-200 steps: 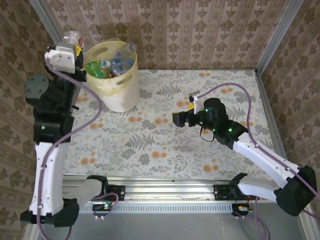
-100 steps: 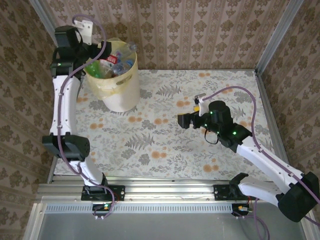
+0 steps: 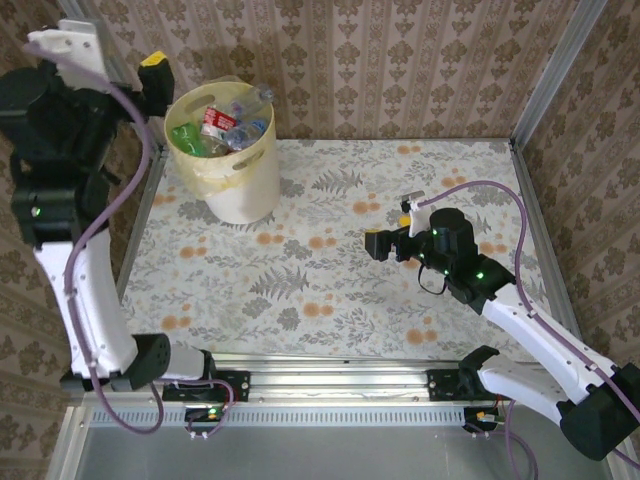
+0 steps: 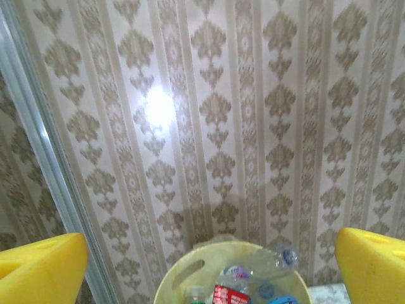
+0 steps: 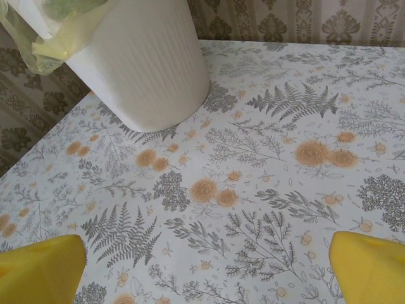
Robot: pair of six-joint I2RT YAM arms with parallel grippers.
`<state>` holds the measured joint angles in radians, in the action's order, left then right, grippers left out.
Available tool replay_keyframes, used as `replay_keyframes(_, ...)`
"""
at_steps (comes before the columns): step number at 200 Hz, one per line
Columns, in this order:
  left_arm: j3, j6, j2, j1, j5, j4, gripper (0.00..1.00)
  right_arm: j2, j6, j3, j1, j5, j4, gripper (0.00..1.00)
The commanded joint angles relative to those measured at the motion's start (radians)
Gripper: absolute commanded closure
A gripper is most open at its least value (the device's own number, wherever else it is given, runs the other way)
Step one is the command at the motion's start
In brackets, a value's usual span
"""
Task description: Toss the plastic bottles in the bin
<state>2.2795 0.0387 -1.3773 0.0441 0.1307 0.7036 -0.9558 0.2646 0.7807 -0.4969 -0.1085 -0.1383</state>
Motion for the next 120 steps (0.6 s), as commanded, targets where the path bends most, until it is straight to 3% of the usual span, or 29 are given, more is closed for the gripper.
replay_keyframes(1, -0.065, -0.027, 0.027, -0.007, 0.026, 0.007, 0.0, 0.004, 0.005, 0.0, 0.004, 0.006, 0.009, 0.0)
replay_keyframes(78, -0.317, -0.082, 0.231, -0.01, 0.054, -0.078, 0.0, 0.031, -0.007, 0.007, 0.008, 0.011, -0.032, 0.0)
replay_keyframes(120, -0.584, -0.118, 0.366, -0.011, 0.089, -0.123, 0.0, 0.07, -0.024, 0.002, 0.013, 0.036, -0.074, 0.0)
